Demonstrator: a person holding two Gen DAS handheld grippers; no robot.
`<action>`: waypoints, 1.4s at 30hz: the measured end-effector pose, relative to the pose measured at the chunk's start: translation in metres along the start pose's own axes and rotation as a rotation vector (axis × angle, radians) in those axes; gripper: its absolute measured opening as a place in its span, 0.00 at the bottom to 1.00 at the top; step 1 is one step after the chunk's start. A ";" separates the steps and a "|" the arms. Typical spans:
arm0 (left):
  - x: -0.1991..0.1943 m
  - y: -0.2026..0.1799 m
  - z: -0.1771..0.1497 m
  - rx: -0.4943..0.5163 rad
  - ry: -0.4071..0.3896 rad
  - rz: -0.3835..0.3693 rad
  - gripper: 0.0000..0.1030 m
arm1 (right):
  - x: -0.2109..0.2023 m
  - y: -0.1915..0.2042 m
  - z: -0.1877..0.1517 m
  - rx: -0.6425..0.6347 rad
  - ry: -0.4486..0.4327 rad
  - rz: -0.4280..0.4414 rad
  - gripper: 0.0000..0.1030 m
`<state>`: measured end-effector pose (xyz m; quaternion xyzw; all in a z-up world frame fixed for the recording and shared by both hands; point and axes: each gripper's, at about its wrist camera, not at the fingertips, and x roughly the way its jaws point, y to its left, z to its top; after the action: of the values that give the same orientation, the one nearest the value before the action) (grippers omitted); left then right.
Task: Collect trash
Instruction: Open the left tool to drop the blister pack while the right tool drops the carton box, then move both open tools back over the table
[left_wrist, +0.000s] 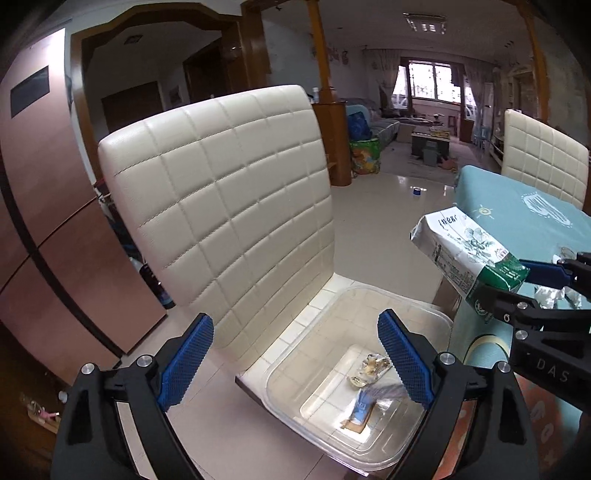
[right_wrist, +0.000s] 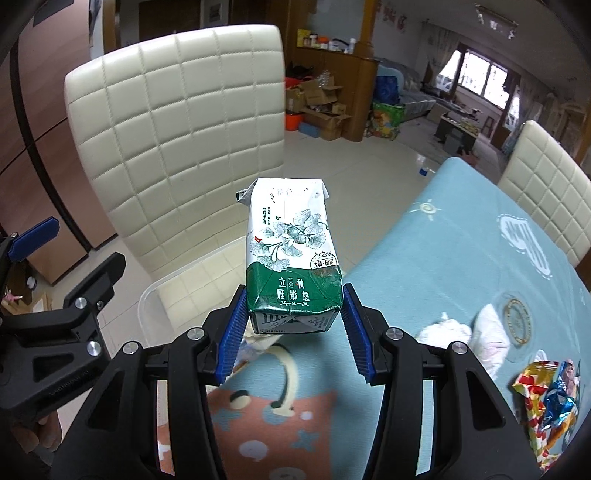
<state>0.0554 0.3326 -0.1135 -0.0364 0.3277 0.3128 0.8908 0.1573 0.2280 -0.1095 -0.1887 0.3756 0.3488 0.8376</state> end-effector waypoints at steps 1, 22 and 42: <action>0.000 0.003 -0.001 -0.012 0.004 0.006 0.86 | 0.001 0.002 0.000 -0.003 0.006 0.009 0.50; -0.057 -0.030 0.001 -0.004 -0.010 -0.105 0.86 | -0.077 -0.029 -0.029 0.055 -0.099 -0.073 0.64; -0.179 -0.266 -0.012 0.266 -0.035 -0.453 0.86 | -0.223 -0.250 -0.209 0.447 -0.110 -0.472 0.67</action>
<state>0.0977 0.0211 -0.0520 0.0139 0.3338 0.0604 0.9406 0.1291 -0.1632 -0.0612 -0.0631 0.3430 0.0639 0.9350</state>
